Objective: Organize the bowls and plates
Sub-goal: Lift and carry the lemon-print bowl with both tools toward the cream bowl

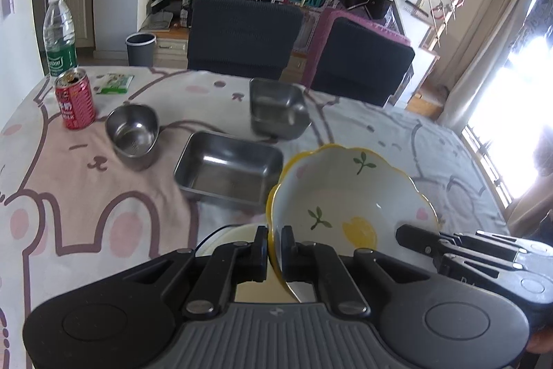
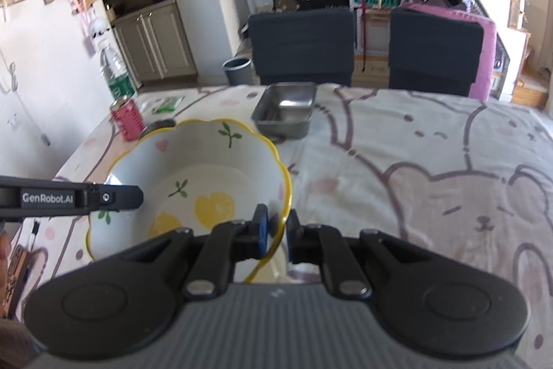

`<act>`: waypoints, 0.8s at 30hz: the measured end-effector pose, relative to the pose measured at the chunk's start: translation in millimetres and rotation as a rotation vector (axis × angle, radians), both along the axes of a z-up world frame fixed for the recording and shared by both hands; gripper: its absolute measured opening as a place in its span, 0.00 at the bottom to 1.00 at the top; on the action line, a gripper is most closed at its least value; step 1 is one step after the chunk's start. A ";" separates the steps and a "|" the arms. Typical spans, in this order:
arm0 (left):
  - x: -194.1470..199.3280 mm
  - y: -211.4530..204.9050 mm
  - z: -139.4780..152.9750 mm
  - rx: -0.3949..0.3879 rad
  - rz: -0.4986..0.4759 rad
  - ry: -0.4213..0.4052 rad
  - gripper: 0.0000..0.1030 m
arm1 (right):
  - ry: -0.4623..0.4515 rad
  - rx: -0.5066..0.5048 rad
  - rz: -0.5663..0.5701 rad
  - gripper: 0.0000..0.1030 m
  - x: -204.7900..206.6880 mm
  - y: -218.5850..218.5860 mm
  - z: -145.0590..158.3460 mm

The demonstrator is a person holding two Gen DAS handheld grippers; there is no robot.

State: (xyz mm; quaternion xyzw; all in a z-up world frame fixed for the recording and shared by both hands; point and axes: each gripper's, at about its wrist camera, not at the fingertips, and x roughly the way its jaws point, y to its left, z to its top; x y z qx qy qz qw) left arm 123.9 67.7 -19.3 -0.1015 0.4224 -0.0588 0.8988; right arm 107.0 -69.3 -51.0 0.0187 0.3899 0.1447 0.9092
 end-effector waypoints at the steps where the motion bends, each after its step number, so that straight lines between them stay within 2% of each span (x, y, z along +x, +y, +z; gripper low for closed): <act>1: 0.1 1.1 -2.1 0.002 -0.004 0.006 0.07 | 0.011 0.002 0.005 0.12 0.3 1.2 -2.9; 24: 9.2 8.5 -53.5 0.039 -0.086 0.191 0.11 | 0.141 -0.066 0.064 0.11 13.2 15.3 -38.5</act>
